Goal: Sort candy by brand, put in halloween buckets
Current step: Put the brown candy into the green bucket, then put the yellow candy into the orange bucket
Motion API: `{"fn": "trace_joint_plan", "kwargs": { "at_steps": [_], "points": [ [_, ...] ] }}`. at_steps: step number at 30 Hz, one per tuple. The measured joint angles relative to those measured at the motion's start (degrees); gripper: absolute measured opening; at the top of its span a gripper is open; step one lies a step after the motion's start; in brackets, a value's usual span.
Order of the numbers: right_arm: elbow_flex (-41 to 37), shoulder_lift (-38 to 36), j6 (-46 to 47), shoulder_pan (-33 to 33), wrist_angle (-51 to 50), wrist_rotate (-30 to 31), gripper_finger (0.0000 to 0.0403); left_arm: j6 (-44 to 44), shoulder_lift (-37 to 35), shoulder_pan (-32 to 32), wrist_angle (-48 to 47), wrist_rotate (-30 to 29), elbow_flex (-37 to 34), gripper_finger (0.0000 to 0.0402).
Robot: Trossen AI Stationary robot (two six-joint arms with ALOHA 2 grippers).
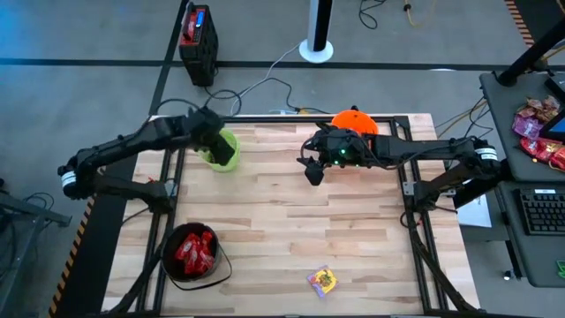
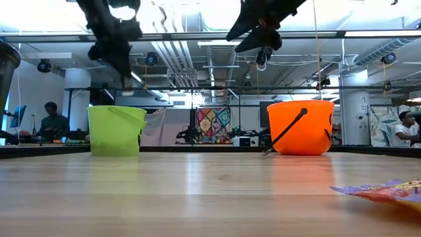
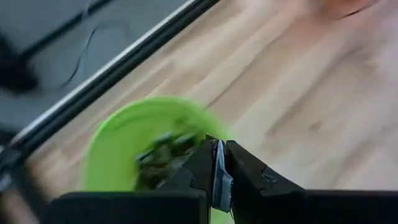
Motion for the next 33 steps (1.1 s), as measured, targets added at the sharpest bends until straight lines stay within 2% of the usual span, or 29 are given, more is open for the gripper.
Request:
{"fn": "trace_joint_plan", "kwargs": {
  "at_steps": [4, 8, 13, 21, 27, 30, 33],
  "points": [
    [0.0, 0.1, -0.6, -1.0, 0.1, -0.1, 0.0236, 1.2, 2.9, 7.5, -3.6, 3.2, 0.0, 0.001],
    [0.0, 0.1, 0.2, -1.8, -0.1, -2.1, 0.0235, 1.6, 7.1, 12.1, -3.6, 5.2, 0.0, 0.0023],
    [0.0, 0.1, 6.3, -3.5, -3.3, -11.2, 0.0233, 1.3, 11.7, 13.2, -5.5, 5.2, 0.0, 0.0063],
    [0.0, 0.1, 15.7, -2.6, -11.6, -20.4, 0.0233, 1.4, 13.8, 13.2, -6.7, 4.4, 0.0, 0.0148],
    [0.0, 0.1, 24.1, 2.6, -14.6, -26.6, 0.0233, 2.0, 10.5, 12.8, -6.7, 3.6, 0.0, 0.0181],
    [-0.2, 0.5, 30.3, 7.4, -14.6, -30.7, 0.0233, 1.7, 7.3, 11.6, -6.9, 3.6, 0.0, 0.0186],
    [-1.0, 0.8, 38.1, 14.0, -15.4, -31.8, 0.0233, 0.9, 3.2, 9.6, -7.2, 4.0, 0.0, 0.0187]
  ]
}}
